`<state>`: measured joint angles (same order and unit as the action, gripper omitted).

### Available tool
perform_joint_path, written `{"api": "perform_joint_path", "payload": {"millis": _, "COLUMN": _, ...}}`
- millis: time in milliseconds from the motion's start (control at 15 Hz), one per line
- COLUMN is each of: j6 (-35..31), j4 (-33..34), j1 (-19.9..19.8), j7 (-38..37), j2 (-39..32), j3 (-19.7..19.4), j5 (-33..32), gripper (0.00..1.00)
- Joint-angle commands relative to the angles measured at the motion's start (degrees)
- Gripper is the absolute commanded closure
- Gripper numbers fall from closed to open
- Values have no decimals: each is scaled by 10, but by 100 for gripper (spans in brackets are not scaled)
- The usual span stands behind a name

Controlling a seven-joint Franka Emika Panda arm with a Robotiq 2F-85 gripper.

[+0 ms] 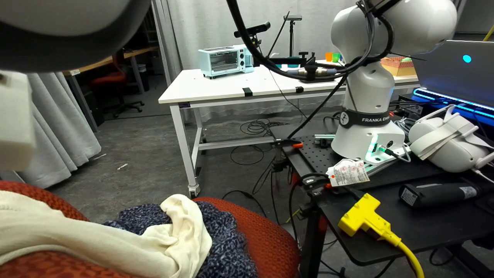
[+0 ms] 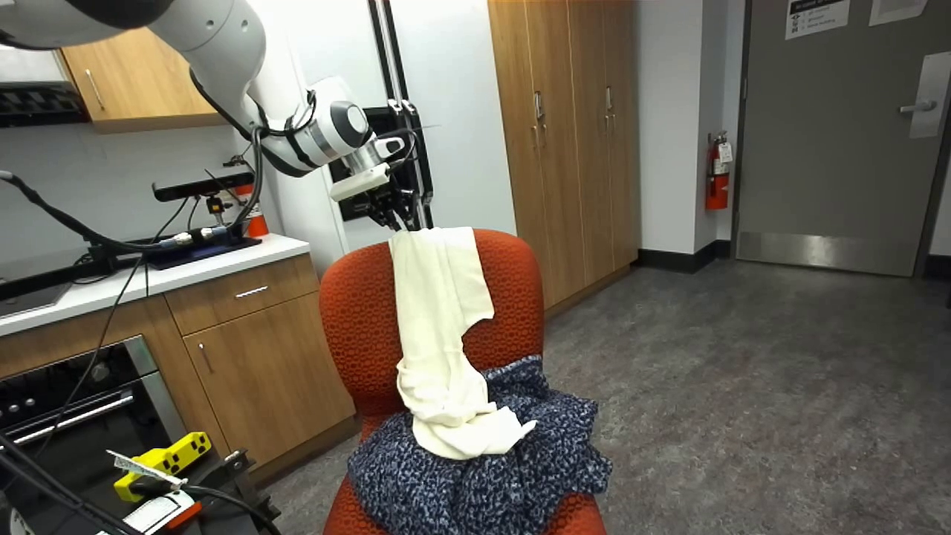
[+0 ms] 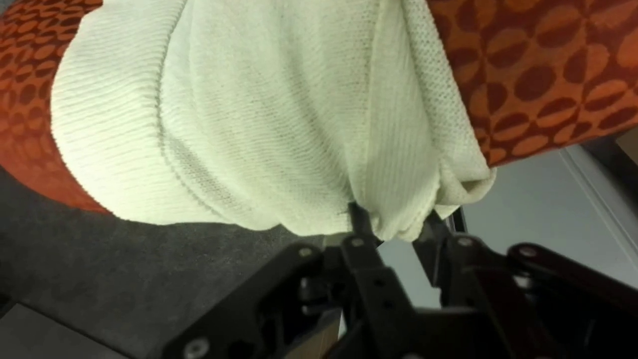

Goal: Put the white piece of clothing on the seat.

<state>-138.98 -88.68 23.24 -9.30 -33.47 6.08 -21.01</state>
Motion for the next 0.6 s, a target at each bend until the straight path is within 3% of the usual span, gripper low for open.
{"api": "perform_joint_path", "payload": {"millis": 0, "j6": -13, "j4": -28, "j1": -2, "j7": -1, "j2": 20, "j3": -15, "j5": -4, "gripper": 100}}
{"api": "perform_joint_path", "payload": {"millis": 533, "j6": 11, "j4": -81, "j1": 9, "j7": -25, "j2": 129, "j3": -7, "j5": -5, "gripper": 97}}
